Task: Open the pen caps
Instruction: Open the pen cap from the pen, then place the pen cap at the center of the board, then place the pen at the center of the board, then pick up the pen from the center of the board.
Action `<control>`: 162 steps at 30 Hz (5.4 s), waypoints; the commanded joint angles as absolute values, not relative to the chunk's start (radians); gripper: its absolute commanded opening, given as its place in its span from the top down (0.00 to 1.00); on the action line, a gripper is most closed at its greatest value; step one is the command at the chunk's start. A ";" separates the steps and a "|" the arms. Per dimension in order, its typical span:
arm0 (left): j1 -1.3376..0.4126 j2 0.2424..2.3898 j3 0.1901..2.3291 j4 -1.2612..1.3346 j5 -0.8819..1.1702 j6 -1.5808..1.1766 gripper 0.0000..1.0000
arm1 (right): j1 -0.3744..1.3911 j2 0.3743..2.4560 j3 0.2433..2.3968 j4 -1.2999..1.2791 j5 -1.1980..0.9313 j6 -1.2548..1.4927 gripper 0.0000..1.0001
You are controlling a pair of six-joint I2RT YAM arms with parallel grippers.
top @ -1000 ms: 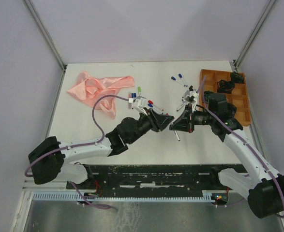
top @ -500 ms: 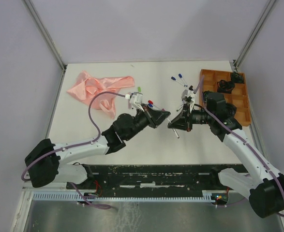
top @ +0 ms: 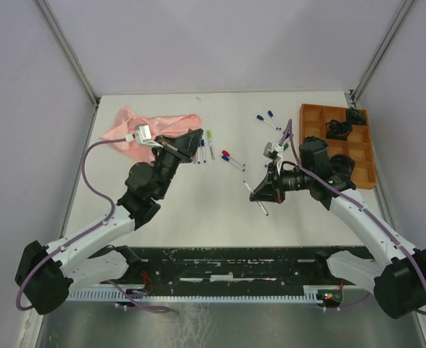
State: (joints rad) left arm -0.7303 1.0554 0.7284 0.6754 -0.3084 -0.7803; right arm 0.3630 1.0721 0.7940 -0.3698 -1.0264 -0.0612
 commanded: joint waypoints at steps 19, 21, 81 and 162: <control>-0.451 1.369 0.646 0.026 -0.340 -0.757 0.97 | 0.374 1.149 0.841 -0.391 -0.962 -0.102 1.00; -0.449 1.438 0.720 -0.028 -0.357 -0.732 0.97 | 0.374 1.149 0.841 -0.391 -0.962 -0.102 1.00; -0.382 0.337 0.115 0.007 -0.396 -0.638 0.20 | 0.972 1.945 1.356 -0.312 -0.069 0.513 0.92; -0.381 1.546 1.006 -0.008 -0.168 -0.445 0.31 | 0.270 1.126 1.108 -0.510 -0.799 -0.159 0.32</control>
